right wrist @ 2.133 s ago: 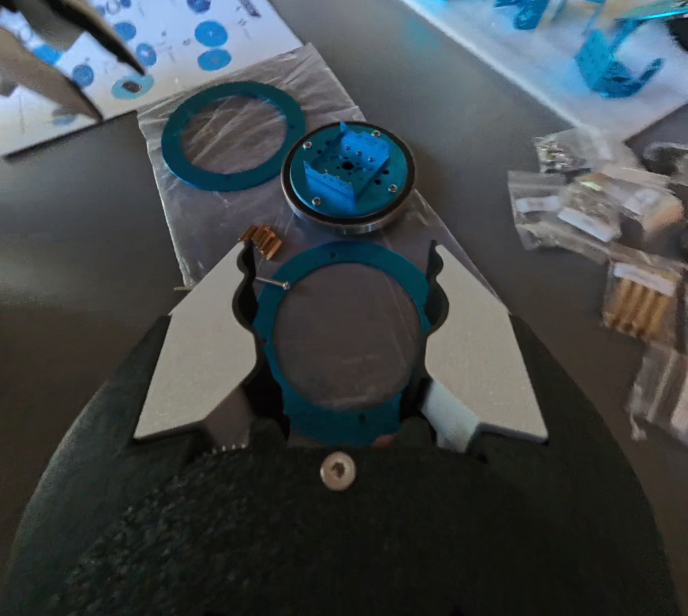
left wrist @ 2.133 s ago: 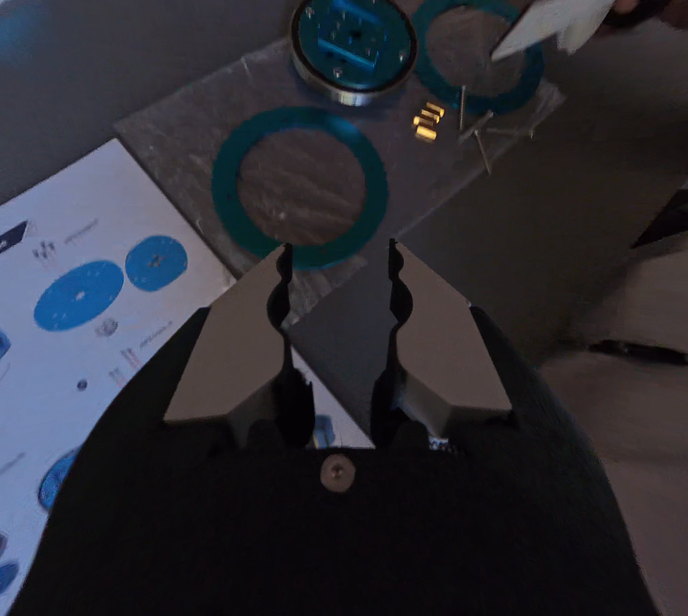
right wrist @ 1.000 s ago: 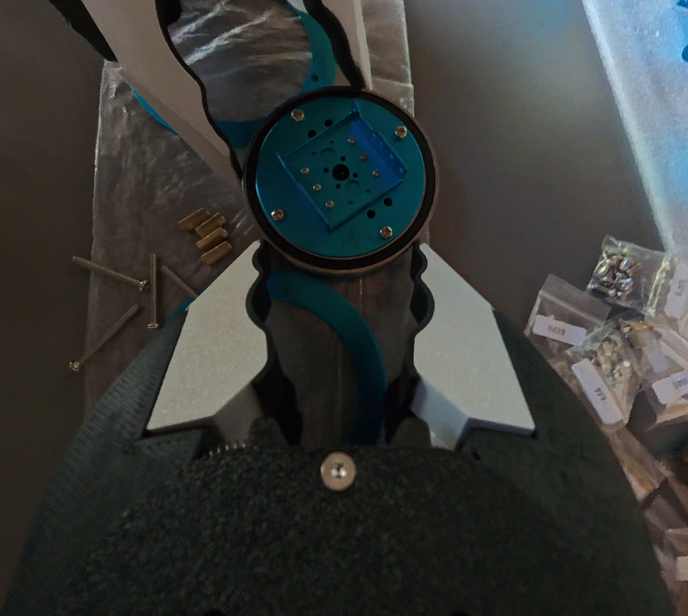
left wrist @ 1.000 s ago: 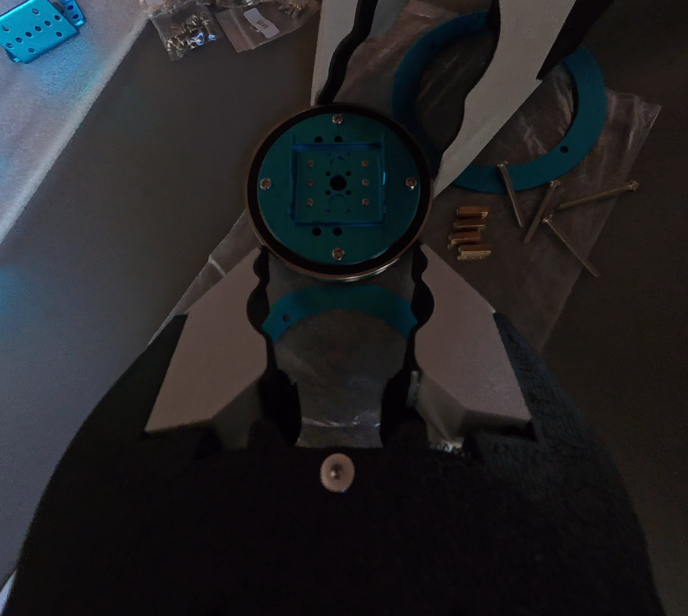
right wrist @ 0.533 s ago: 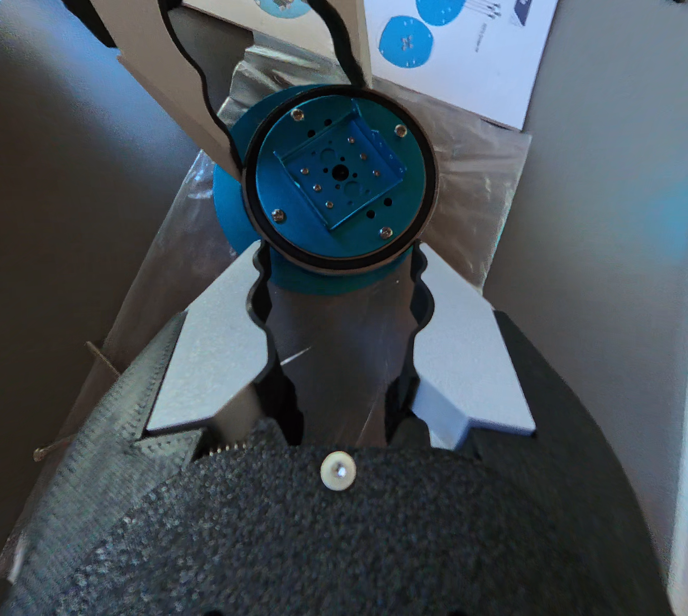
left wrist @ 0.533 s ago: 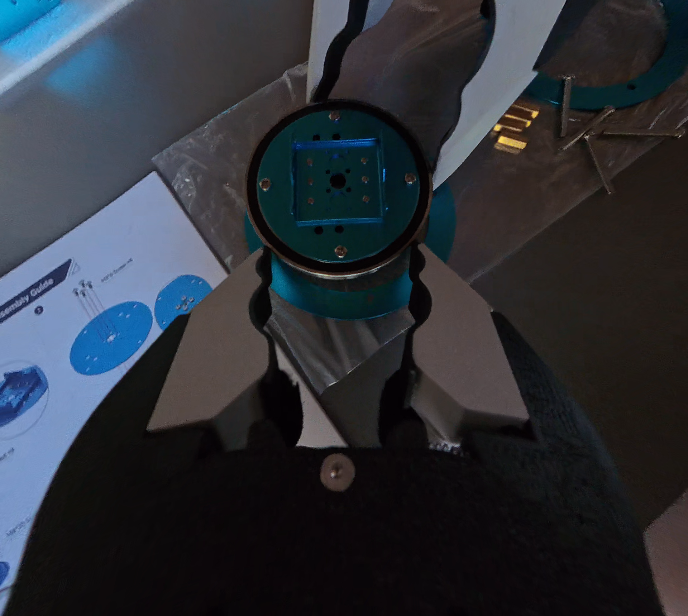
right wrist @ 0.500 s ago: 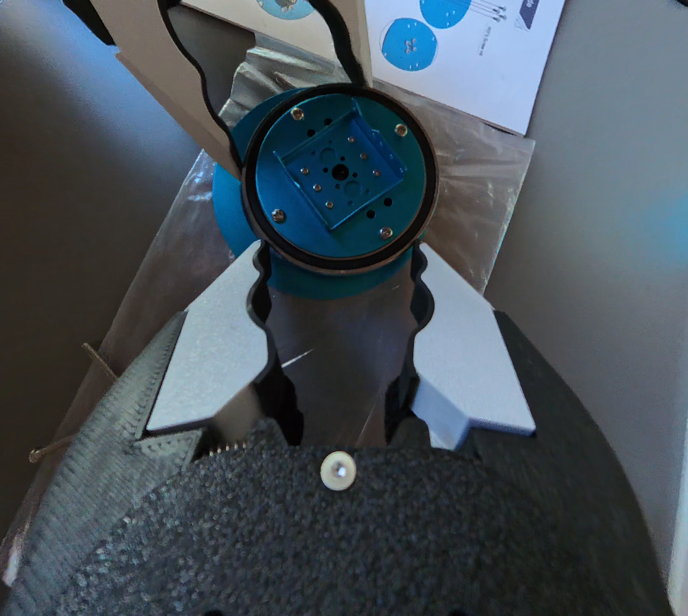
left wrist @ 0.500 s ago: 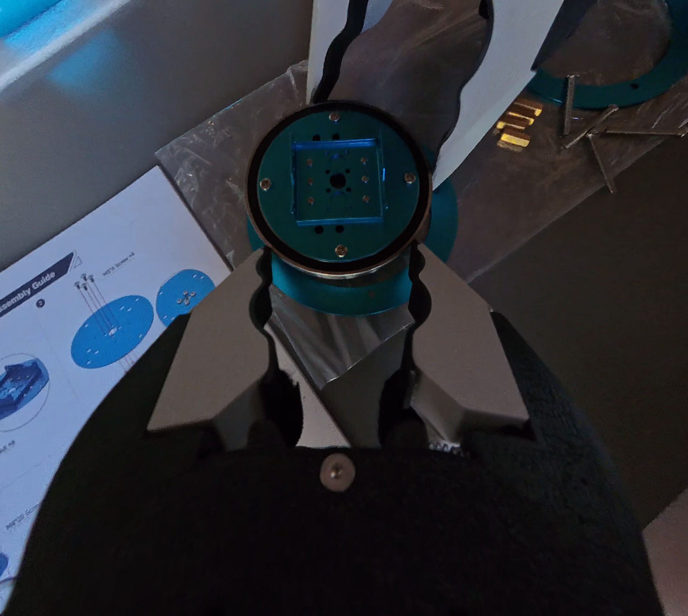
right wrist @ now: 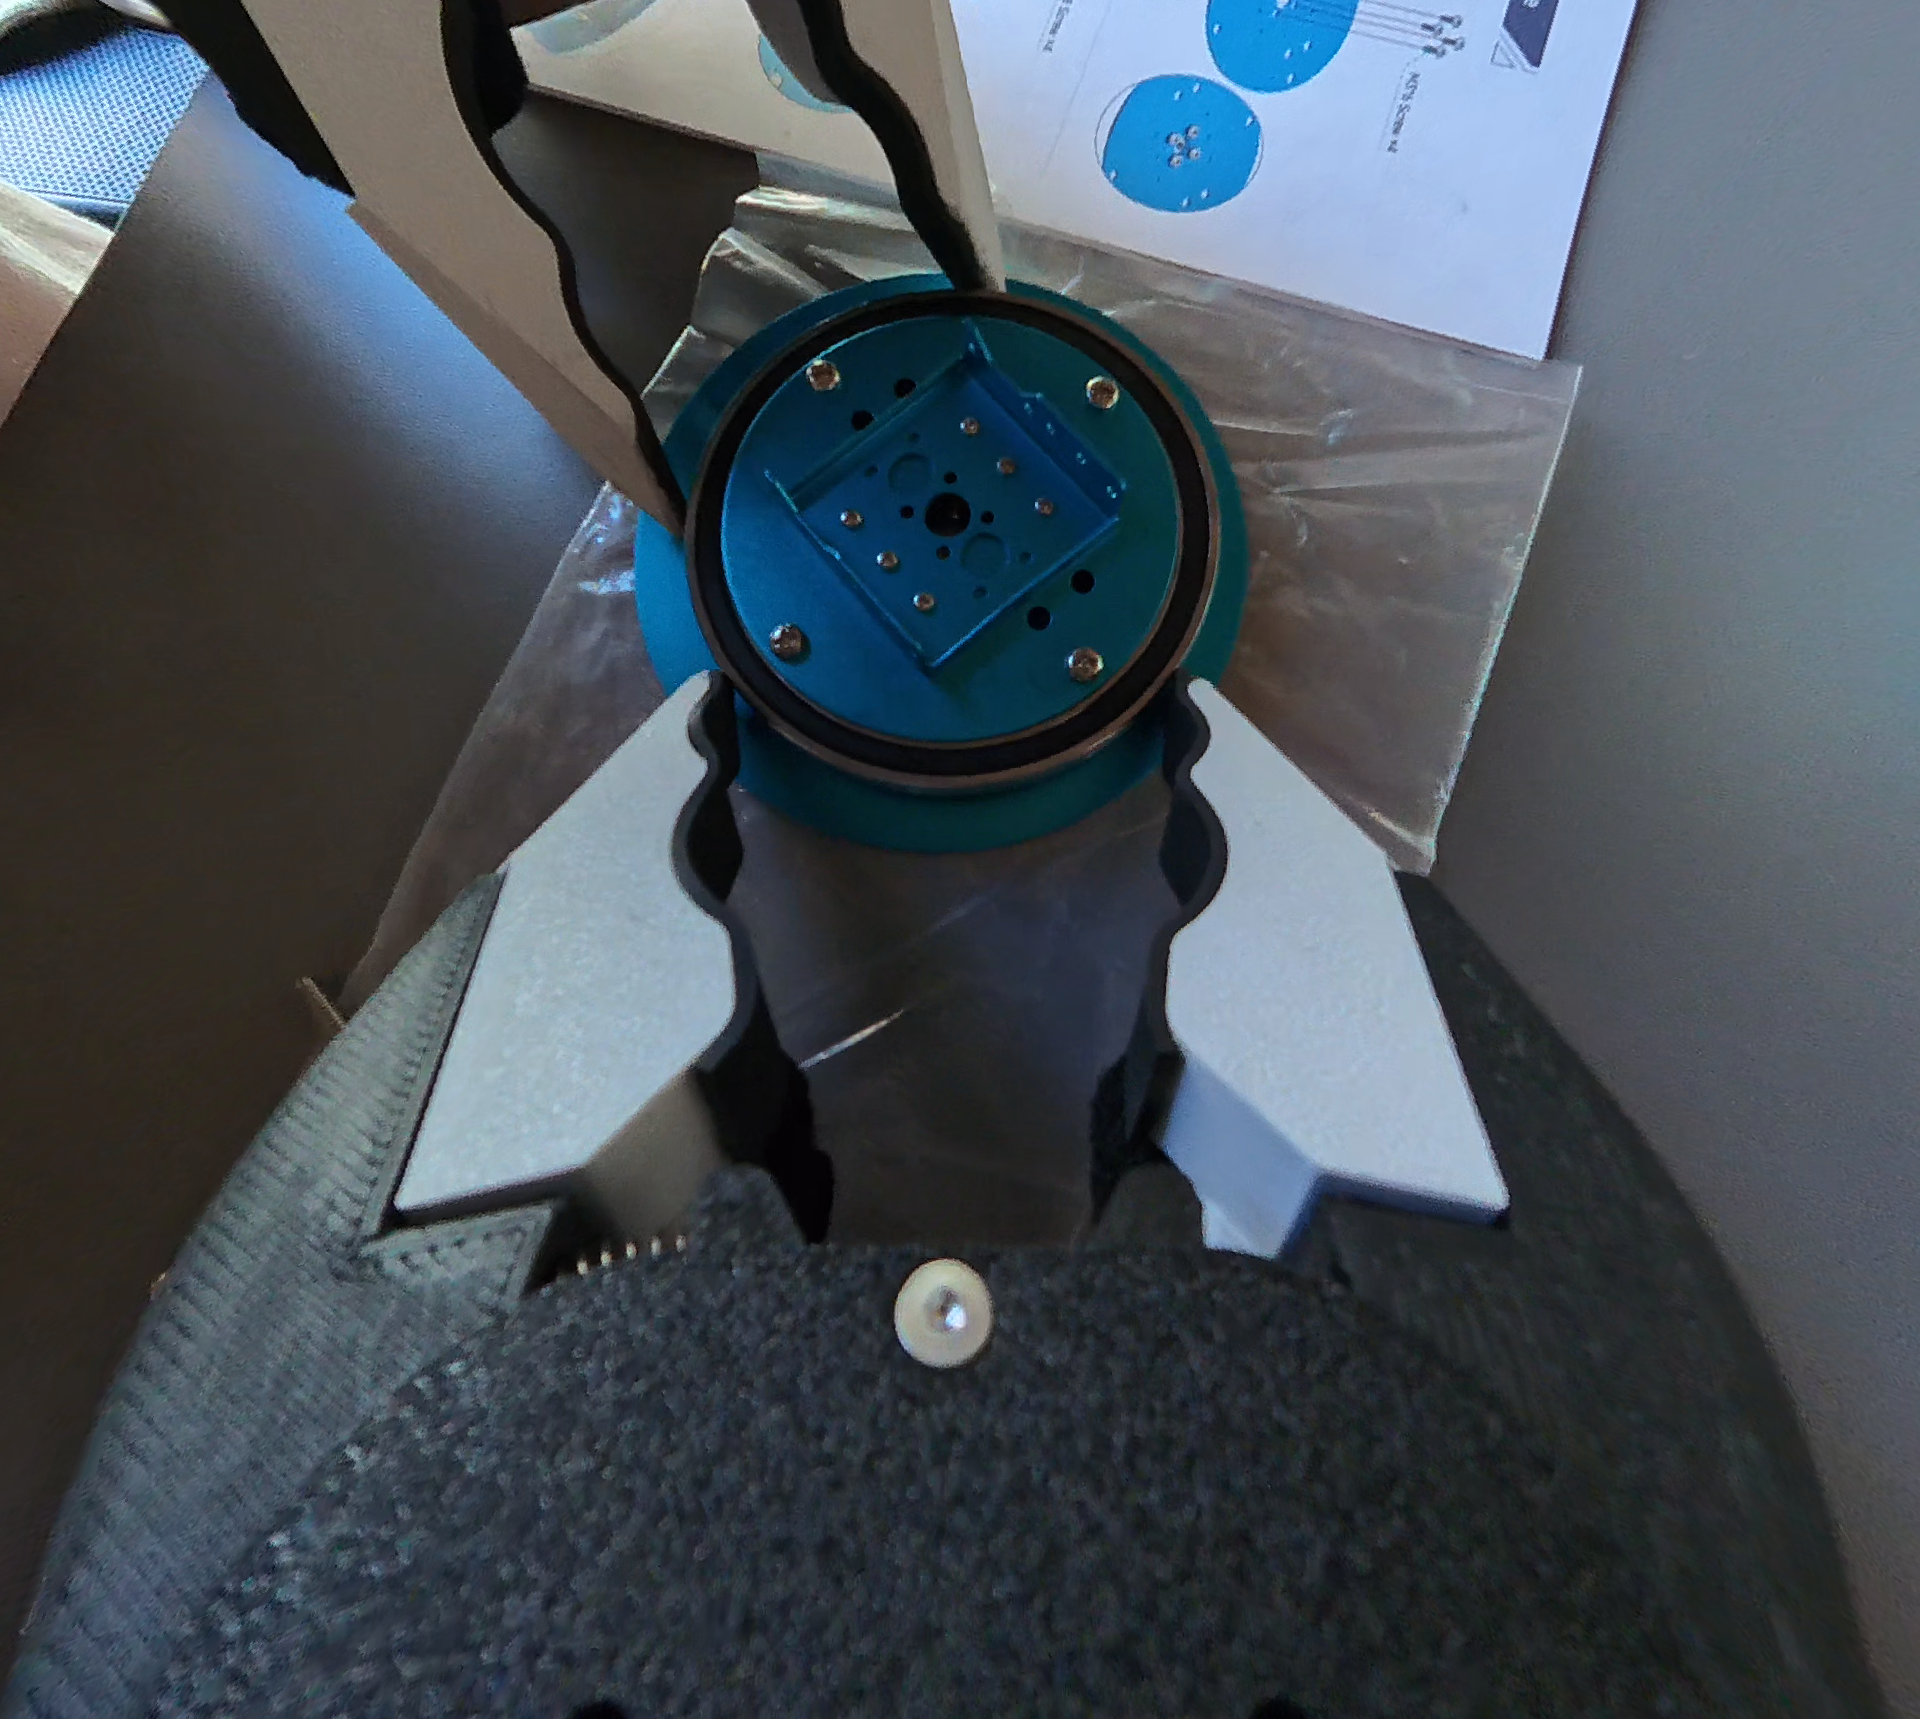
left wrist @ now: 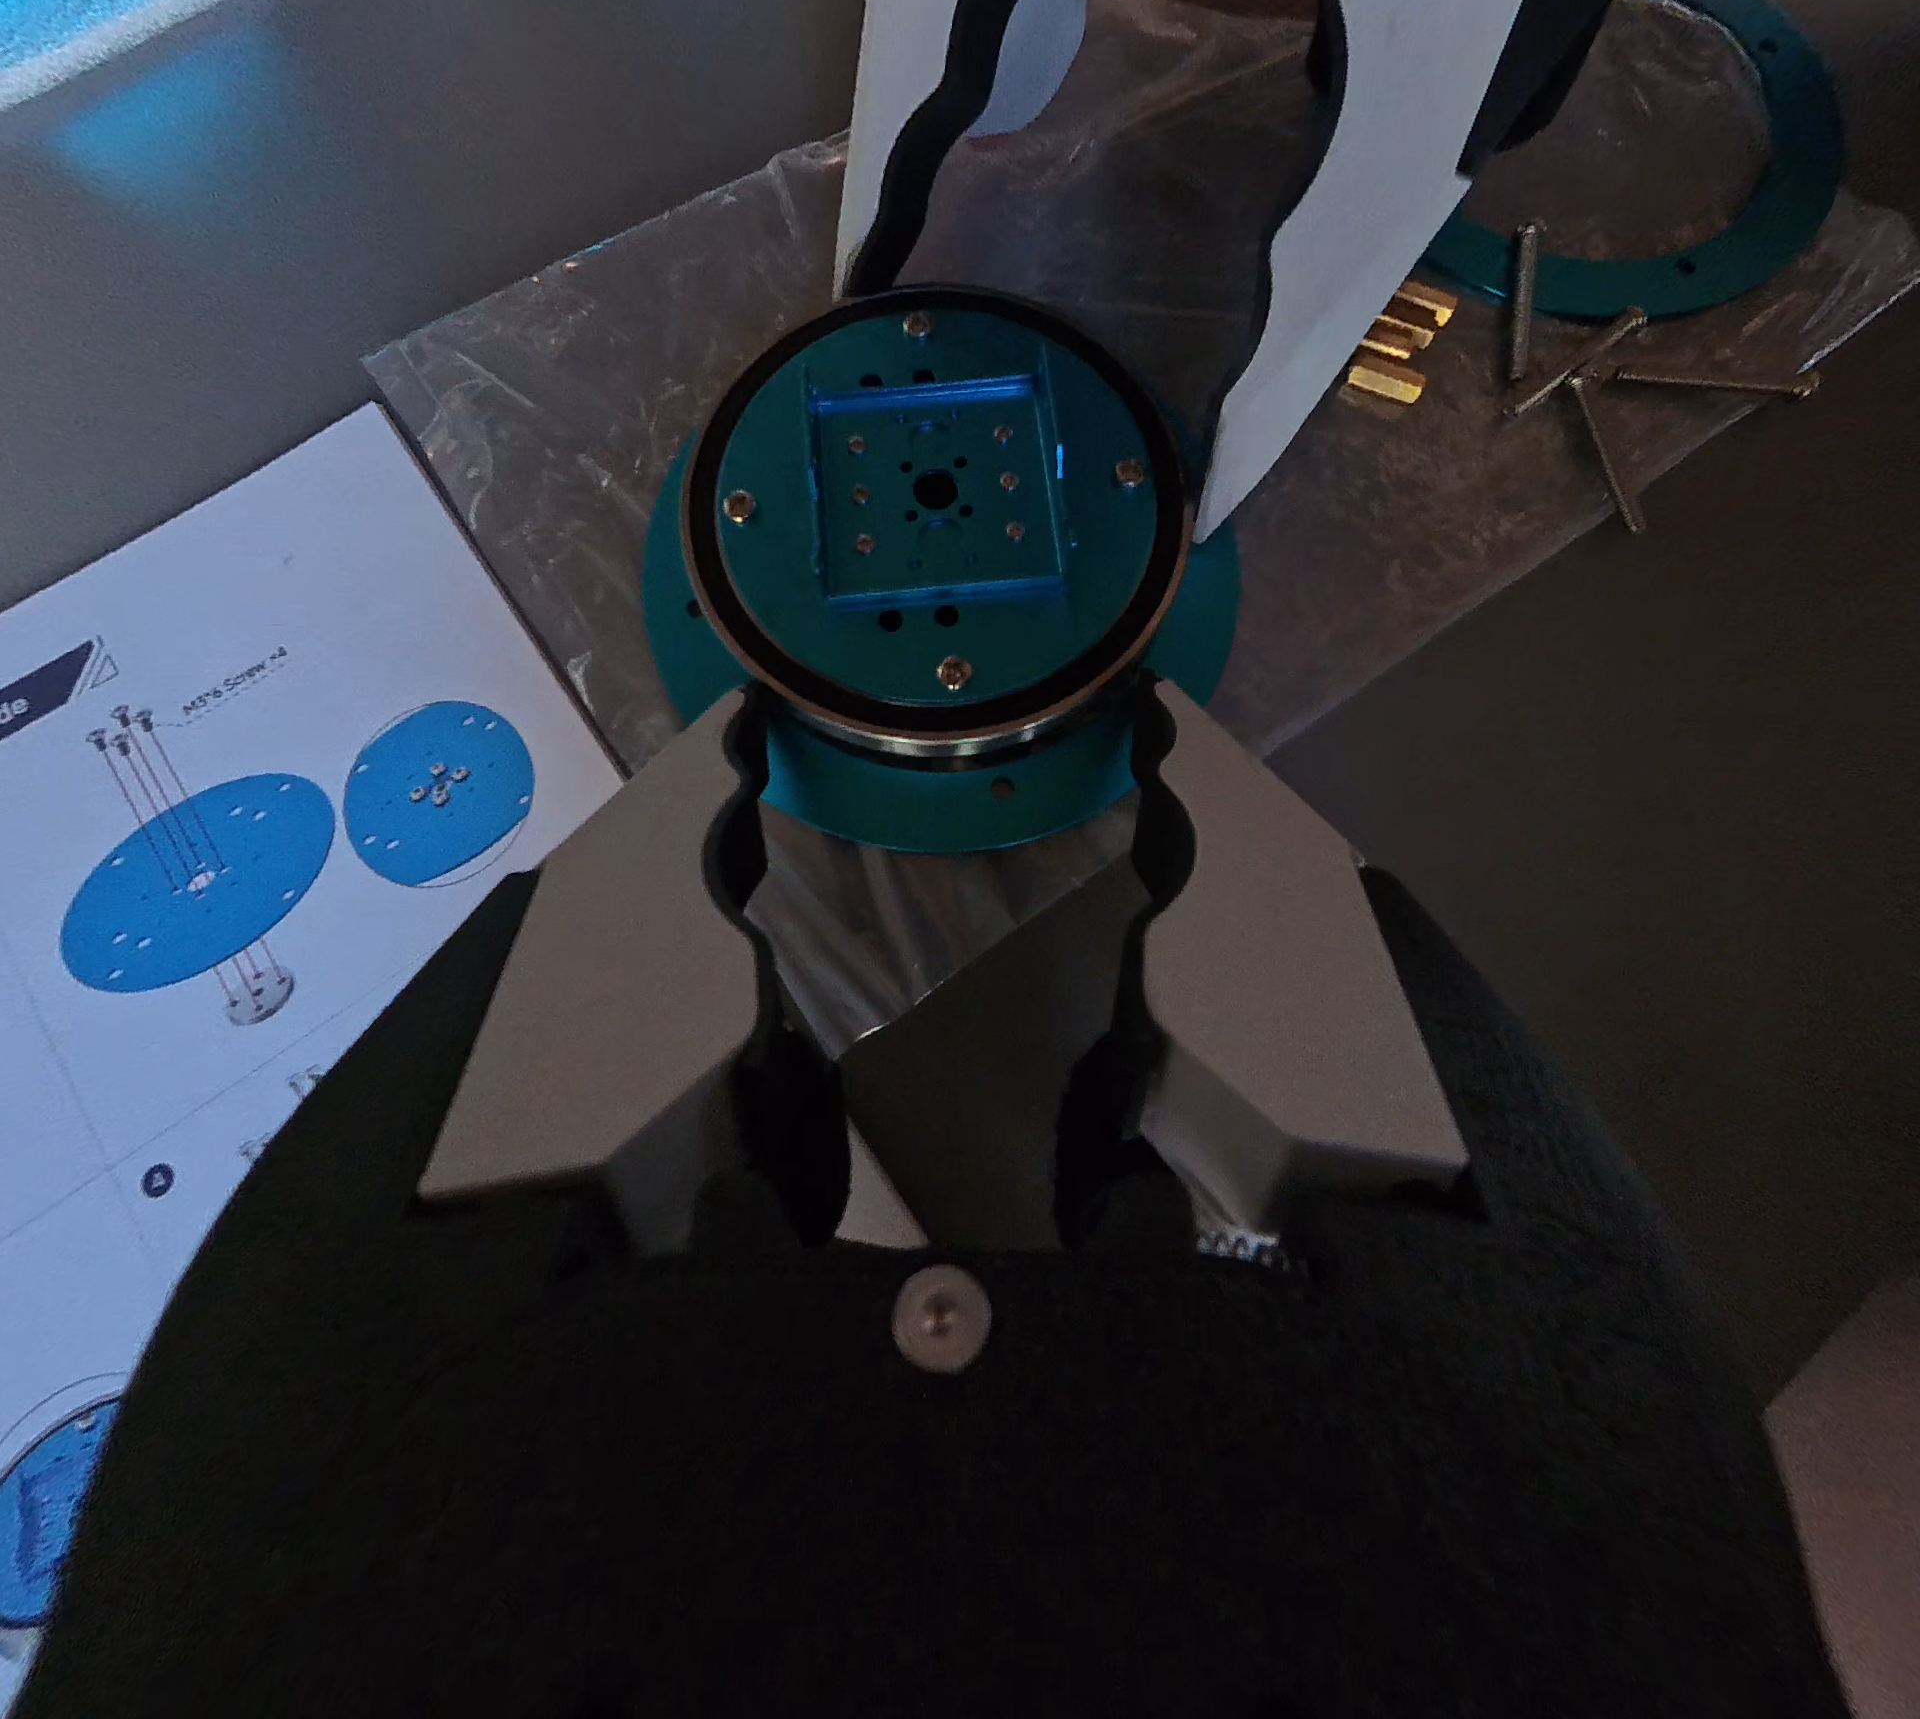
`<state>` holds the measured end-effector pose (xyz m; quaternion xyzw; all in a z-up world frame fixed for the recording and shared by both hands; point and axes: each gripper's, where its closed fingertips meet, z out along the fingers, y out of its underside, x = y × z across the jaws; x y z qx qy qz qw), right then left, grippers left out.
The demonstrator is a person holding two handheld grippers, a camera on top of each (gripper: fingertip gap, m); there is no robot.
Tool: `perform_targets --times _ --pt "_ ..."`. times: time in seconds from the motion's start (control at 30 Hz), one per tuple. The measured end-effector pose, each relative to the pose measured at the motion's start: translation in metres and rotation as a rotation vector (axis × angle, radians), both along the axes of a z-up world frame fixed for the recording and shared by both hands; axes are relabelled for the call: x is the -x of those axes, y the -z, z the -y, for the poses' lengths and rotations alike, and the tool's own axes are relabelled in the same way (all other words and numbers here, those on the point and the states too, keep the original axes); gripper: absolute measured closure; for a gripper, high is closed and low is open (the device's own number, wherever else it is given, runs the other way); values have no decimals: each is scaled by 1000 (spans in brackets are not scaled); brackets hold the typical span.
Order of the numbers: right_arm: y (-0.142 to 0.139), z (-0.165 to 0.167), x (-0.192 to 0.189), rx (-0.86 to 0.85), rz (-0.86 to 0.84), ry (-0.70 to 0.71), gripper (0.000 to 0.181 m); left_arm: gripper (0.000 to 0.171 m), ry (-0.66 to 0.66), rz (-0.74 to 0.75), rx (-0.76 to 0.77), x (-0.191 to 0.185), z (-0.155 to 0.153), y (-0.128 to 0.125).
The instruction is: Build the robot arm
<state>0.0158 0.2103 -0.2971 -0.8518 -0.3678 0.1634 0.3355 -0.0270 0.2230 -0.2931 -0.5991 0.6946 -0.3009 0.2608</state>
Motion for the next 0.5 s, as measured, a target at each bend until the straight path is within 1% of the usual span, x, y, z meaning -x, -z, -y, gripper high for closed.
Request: perform_targets --times 0.13,0.2,0.33,0.37,0.43,0.5 --pt "-1 -1 2 -3 10 -10 100 104 -4 4 -13 3 -2 -3" --pt "-4 0 0 -2 -1 2 102 106 -10 19 4 6 -3 -7" --pt "-17 10 -15 -3 -47 93 100 105 11 49 77 6 -1 -12" --pt "-20 13 -19 -5 -54 129 103 103 25 56 77 5 -1 -12" --pt "-21 22 -18 9 -80 173 103 88 40 53 54 -1 -3 -9" --pt "-19 30 -12 31 -109 215 104 79 54 40 40 -6 -4 -6"
